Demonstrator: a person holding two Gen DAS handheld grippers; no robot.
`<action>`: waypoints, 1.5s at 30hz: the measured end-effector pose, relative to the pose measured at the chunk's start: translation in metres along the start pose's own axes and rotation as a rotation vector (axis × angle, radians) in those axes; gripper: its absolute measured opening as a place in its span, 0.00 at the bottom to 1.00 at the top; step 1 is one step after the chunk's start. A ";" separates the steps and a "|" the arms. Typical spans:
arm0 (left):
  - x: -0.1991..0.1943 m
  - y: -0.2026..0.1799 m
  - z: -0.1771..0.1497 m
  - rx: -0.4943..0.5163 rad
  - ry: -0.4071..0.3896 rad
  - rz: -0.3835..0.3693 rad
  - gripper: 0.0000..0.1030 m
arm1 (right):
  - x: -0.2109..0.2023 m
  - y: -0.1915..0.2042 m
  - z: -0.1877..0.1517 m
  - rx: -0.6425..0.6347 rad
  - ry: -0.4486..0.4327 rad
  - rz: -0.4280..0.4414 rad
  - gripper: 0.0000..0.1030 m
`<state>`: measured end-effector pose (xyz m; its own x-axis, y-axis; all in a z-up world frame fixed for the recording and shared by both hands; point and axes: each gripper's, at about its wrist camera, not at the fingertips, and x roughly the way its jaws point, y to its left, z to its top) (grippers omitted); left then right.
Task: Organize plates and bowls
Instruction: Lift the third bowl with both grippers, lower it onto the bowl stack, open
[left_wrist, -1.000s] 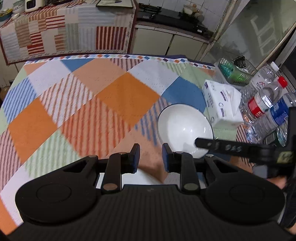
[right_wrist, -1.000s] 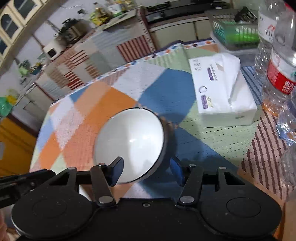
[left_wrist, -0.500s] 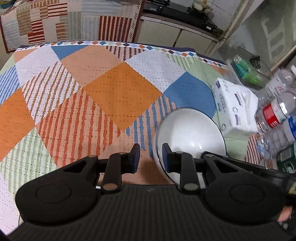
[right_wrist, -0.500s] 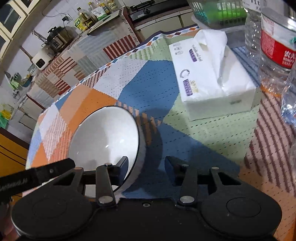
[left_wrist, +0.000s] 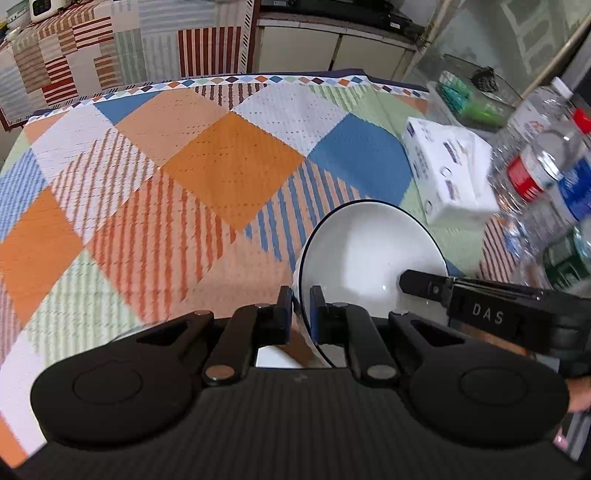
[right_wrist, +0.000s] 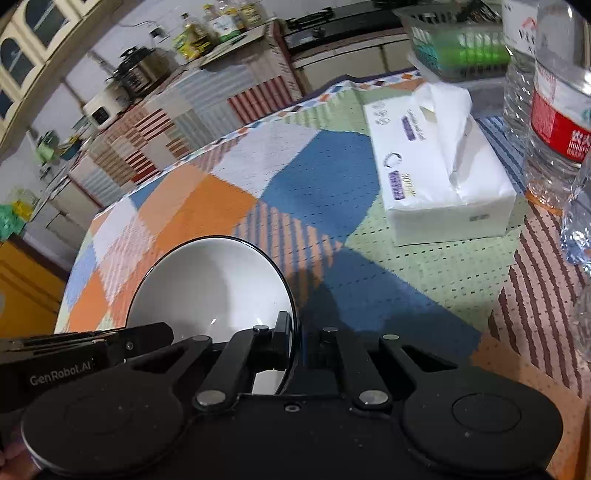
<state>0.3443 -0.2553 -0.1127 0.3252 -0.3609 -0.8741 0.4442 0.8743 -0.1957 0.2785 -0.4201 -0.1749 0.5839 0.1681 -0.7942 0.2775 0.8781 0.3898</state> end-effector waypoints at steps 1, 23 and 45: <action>-0.008 0.001 -0.002 0.004 0.004 -0.003 0.08 | -0.005 0.002 -0.002 0.003 0.009 0.016 0.09; -0.170 0.019 -0.097 -0.028 0.141 0.022 0.08 | -0.132 0.083 -0.086 -0.149 0.078 0.211 0.12; -0.168 0.064 -0.184 -0.151 0.317 0.019 0.08 | -0.130 0.118 -0.170 -0.309 0.187 0.245 0.12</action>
<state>0.1643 -0.0791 -0.0607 0.0458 -0.2461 -0.9682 0.3045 0.9265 -0.2211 0.1052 -0.2619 -0.1046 0.4481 0.4417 -0.7773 -0.1103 0.8901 0.4422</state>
